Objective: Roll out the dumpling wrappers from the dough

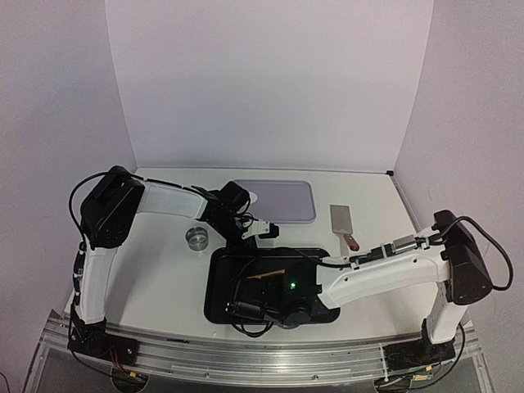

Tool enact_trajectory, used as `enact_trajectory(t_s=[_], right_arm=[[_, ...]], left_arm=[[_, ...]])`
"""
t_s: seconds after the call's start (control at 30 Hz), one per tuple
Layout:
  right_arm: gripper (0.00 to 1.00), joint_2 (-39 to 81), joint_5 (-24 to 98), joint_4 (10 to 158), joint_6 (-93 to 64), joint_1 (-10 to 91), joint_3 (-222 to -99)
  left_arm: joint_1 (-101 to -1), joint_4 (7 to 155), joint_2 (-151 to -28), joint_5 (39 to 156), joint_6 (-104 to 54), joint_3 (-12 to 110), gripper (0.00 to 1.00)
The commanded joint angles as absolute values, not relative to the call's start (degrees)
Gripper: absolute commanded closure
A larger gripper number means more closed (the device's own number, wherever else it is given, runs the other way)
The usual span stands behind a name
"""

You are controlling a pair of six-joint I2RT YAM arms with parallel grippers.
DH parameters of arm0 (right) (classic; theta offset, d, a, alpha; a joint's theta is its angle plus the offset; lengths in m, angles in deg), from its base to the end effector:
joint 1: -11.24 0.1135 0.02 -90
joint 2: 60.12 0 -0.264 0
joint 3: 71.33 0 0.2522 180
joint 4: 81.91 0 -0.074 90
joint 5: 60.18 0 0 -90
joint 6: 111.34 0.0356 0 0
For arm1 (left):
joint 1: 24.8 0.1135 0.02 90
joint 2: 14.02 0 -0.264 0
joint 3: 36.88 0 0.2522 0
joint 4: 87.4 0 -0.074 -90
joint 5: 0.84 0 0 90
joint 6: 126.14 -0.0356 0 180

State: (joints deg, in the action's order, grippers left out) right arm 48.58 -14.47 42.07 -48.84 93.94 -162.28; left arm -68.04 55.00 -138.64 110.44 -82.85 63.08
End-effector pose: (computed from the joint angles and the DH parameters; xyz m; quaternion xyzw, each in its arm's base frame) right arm 0.0720 0.3665 0.1912 -0.7216 0.5683 -0.2701 0.2888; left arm 0.3183 -0.3171 0.1307 0.7057 0.6437 -0.1720 0.2409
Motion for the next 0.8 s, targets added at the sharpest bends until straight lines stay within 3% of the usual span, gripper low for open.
enact_trajectory(t_s=[0.0,0.2,0.53,0.77], right_arm=[[1.0,53.93,1.51,32.47,-48.84,92.39,-159.57],[1.0,49.24,2.9,27.97,-41.15,99.04,-156.19],[1.0,52.51,-0.58,31.83,-49.26,92.16,-160.35],[1.0,49.12,3.13,28.11,-40.82,98.24,-157.12]], left_arm=[[-67.78,58.21,-137.35,102.42,-88.93,61.53,1.0],[-67.77,58.48,-137.41,102.38,-89.04,61.54,1.0],[-67.74,58.67,-137.19,101.73,-89.87,60.98,1.0],[-67.78,59.03,-137.41,101.36,-90.64,61.49,1.0]])
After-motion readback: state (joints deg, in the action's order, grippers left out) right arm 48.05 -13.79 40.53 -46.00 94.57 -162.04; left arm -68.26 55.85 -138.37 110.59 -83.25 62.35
